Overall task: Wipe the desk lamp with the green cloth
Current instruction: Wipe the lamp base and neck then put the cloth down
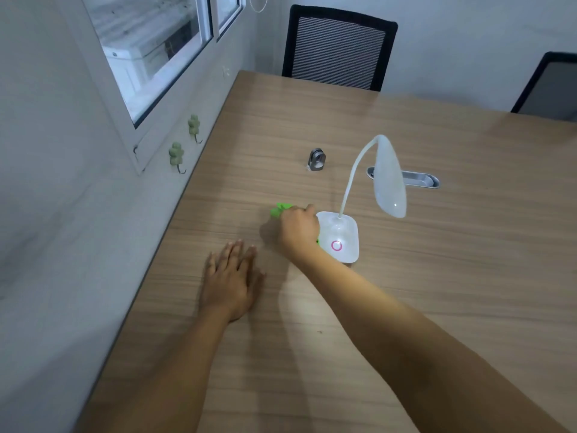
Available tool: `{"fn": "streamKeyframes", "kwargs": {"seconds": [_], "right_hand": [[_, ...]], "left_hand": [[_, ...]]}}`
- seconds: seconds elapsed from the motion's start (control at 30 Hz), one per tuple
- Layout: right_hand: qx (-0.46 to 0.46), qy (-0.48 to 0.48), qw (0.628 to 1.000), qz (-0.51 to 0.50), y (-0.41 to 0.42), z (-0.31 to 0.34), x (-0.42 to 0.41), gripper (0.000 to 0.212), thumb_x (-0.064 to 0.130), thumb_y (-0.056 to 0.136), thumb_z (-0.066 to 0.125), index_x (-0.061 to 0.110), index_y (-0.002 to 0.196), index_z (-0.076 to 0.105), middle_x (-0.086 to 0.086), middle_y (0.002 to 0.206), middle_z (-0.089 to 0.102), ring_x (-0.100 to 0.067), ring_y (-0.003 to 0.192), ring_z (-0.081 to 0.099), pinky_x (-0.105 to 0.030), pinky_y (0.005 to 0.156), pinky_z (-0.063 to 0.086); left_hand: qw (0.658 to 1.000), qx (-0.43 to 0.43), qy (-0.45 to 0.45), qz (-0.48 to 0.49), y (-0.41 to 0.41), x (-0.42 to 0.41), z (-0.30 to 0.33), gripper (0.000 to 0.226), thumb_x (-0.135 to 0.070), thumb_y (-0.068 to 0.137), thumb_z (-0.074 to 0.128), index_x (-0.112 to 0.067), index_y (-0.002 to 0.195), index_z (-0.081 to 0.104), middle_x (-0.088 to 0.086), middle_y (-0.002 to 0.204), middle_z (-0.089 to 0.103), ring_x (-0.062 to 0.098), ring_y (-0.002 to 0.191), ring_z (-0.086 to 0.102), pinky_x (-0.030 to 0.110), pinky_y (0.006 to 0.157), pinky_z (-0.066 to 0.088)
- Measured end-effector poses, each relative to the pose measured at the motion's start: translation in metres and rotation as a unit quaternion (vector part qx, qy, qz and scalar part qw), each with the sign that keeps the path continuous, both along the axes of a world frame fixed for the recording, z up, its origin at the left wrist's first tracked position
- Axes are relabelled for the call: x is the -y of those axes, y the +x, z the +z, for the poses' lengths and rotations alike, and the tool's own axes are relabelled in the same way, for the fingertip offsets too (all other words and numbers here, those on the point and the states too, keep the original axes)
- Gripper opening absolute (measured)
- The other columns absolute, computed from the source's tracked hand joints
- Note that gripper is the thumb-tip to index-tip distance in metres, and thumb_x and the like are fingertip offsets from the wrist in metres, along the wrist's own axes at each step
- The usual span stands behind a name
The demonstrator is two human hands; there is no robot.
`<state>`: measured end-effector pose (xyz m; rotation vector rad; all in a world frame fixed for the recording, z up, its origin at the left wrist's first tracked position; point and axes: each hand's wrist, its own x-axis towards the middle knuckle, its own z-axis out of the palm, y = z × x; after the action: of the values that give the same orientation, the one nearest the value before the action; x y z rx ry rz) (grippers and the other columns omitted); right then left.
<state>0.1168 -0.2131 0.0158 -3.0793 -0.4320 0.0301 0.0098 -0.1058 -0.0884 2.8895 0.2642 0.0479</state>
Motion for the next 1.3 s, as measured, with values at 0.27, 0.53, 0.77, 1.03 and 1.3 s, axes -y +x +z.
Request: {"fn": "streamKeyframes", "kwargs": {"seconds": [0.27,0.53,0.77,1.03,1.3], "right_hand": [[-0.020,-0.015,0.998,-0.060,0.019,-0.001,0.016,0.030,0.002,0.092,0.042,0.003,0.112,0.063,-0.016,0.119,0.063,-0.036,0.121,0.041,-0.034,0.095,0.042],[0.021,0.004,0.998,-0.058,0.027,0.002,0.029,0.029,-0.005,0.093,0.040,-0.006,0.118,0.055,-0.018,0.119,0.063,-0.036,0.122,0.044,-0.035,0.096,0.042],[0.065,0.036,0.996,0.041,-0.016,-0.014,0.043,0.034,-0.006,0.078,0.053,0.000,0.111,0.058,-0.017,0.103,0.067,-0.034,0.107,0.052,-0.036,0.068,0.043],[0.126,0.089,0.978,0.142,-0.020,-0.033,0.121,0.041,0.006,0.054,0.060,0.009,0.093,0.073,-0.007,0.092,0.076,-0.033,0.072,0.066,-0.033,0.062,0.058],[0.193,0.151,0.968,0.056,-0.041,-0.035,0.209,0.045,0.015,0.067,0.037,0.016,0.096,0.072,-0.001,0.092,0.075,-0.030,0.077,0.065,-0.033,0.070,0.051]], "left_hand": [[1.000,0.011,0.005,0.011,0.001,0.002,0.001,0.074,-0.059,0.082,0.013,-0.028,0.147,0.031,0.001,0.159,0.026,0.019,0.148,0.018,0.048,0.119,0.011],[1.000,0.006,0.008,0.011,0.000,0.002,0.003,0.075,-0.061,0.082,0.010,-0.030,0.148,0.027,0.001,0.160,0.023,0.018,0.149,0.015,0.047,0.120,0.009],[1.000,0.005,0.014,0.008,0.000,0.002,0.003,0.072,-0.060,0.083,0.014,-0.029,0.147,0.030,0.001,0.159,0.026,0.019,0.148,0.019,0.048,0.119,0.012],[0.999,-0.020,0.027,0.031,0.003,-0.013,-0.001,0.076,-0.061,0.082,0.006,-0.029,0.148,0.026,0.000,0.160,0.023,0.019,0.149,0.015,0.047,0.119,0.012],[0.996,-0.079,0.025,-0.023,0.012,0.027,0.023,0.062,-0.049,0.095,0.023,-0.020,0.151,0.018,0.001,0.161,0.014,0.021,0.150,0.005,0.046,0.122,0.008]]}}
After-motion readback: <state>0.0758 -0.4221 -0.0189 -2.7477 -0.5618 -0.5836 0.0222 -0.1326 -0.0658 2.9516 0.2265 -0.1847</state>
